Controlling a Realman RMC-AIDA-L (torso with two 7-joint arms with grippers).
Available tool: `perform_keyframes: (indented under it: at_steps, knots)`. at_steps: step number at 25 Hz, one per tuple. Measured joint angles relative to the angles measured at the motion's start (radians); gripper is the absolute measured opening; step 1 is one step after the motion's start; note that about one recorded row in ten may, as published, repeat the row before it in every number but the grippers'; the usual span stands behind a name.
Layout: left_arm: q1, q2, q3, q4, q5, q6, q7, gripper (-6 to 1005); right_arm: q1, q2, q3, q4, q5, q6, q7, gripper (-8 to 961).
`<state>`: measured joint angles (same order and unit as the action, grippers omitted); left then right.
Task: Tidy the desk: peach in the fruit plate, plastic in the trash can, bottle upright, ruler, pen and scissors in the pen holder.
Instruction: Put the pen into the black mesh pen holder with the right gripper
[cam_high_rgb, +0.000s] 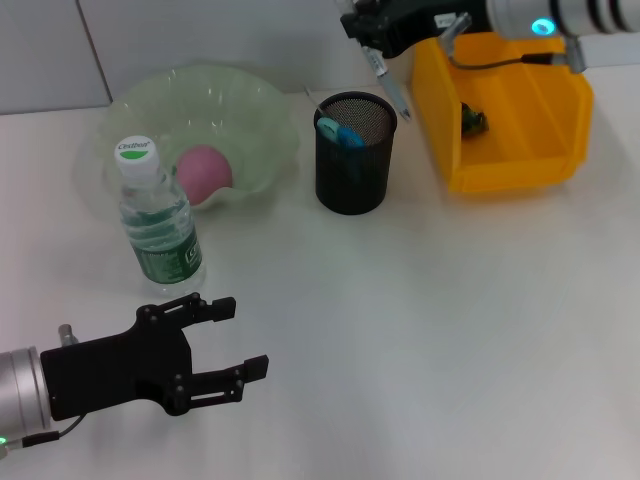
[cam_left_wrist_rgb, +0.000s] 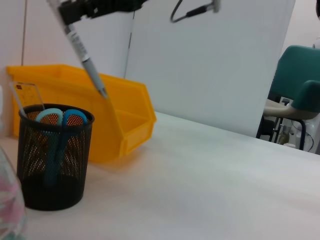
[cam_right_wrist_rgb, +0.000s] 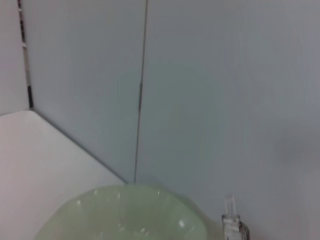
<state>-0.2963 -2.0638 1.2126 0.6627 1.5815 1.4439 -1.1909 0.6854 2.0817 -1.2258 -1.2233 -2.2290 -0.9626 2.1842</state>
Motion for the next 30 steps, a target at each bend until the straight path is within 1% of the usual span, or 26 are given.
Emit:
perform_keyframes:
  at_steps: [1, 2, 3, 4, 5, 6, 10, 11, 12, 14, 15, 16, 18, 19, 20, 21, 25, 30]
  knots:
    - [0.0, 0.0, 0.0, 0.0, 0.0, 0.0, 0.0, 835, 0.0, 0.0, 0.0, 0.0, 0.0, 0.0, 0.0, 175]
    - [0.0, 0.0, 0.0, 0.0, 0.001, 0.001, 0.0, 835, -0.001, 0.0, -0.014, 0.023, 0.022, 0.038, -0.019, 175]
    - [0.0, 0.0, 0.0, 0.0, 0.002, 0.001, 0.0, 835, -0.006, 0.001, -0.033, 0.062, 0.078, 0.092, -0.071, 175]
    - [0.0, 0.0, 0.0, 0.0, 0.002, 0.001, 0.0, 835, -0.006, 0.001, -0.033, 0.062, 0.078, 0.092, -0.071, 176]
    - [0.0, 0.0, -0.001, 0.0, 0.002, 0.001, 0.0, 835, -0.008, 0.001, -0.042, 0.096, 0.135, 0.13, -0.118, 176]
    - [0.0, 0.001, -0.001, 0.0, 0.002, 0.001, -0.001, 835, -0.008, 0.001, -0.042, 0.096, 0.135, 0.13, -0.118, 176]
    - [0.0, 0.002, -0.001, 0.0, 0.002, 0.001, -0.001, 835, -0.005, 0.001, -0.046, 0.178, 0.273, 0.194, -0.235, 177]
    - [0.0, 0.002, -0.001, 0.0, 0.002, 0.001, -0.001, 835, -0.005, 0.001, -0.046, 0.178, 0.273, 0.194, -0.235, 178]
    - [0.0, 0.002, -0.001, 0.0, 0.002, 0.001, -0.001, 835, -0.005, 0.001, -0.046, 0.206, 0.327, 0.209, -0.28, 178]
    - [-0.001, 0.003, -0.002, 0.0, 0.002, 0.001, -0.001, 834, -0.006, 0.001, -0.046, 0.216, 0.346, 0.215, -0.295, 179]
    - [-0.001, 0.003, -0.002, 0.0, 0.002, 0.001, -0.001, 834, -0.008, 0.001, -0.046, 0.243, 0.388, 0.23, -0.331, 179]
    - [-0.001, 0.004, -0.002, 0.0, 0.002, 0.001, -0.001, 834, -0.008, 0.001, -0.046, 0.243, 0.388, 0.23, -0.331, 179]
    - [-0.001, 0.004, -0.002, 0.0, 0.002, 0.001, -0.001, 834, -0.009, 0.001, -0.046, 0.274, 0.44, 0.248, -0.377, 180]
    - [-0.001, 0.004, -0.002, 0.0, 0.002, 0.001, -0.001, 834, -0.009, 0.001, -0.046, 0.292, 0.47, 0.254, -0.405, 180]
    - [-0.001, 0.004, -0.003, 0.0, 0.002, 0.001, -0.001, 834, -0.01, 0.001, -0.044, 0.332, 0.549, 0.263, -0.48, 180]
    - [-0.001, 0.004, -0.003, 0.0, 0.002, 0.001, -0.001, 834, -0.01, 0.001, -0.044, 0.332, 0.549, 0.263, -0.48, 181]
    - [-0.003, 0.005, -0.004, 0.0, 0.002, 0.001, -0.001, 834, -0.011, 0.001, -0.044, 0.402, 0.701, 0.265, -0.622, 182]
    - [-0.003, 0.005, -0.004, 0.0, 0.002, 0.001, -0.001, 834, -0.014, 0.001, -0.039, 0.433, 0.712, 0.266, -0.642, 183]
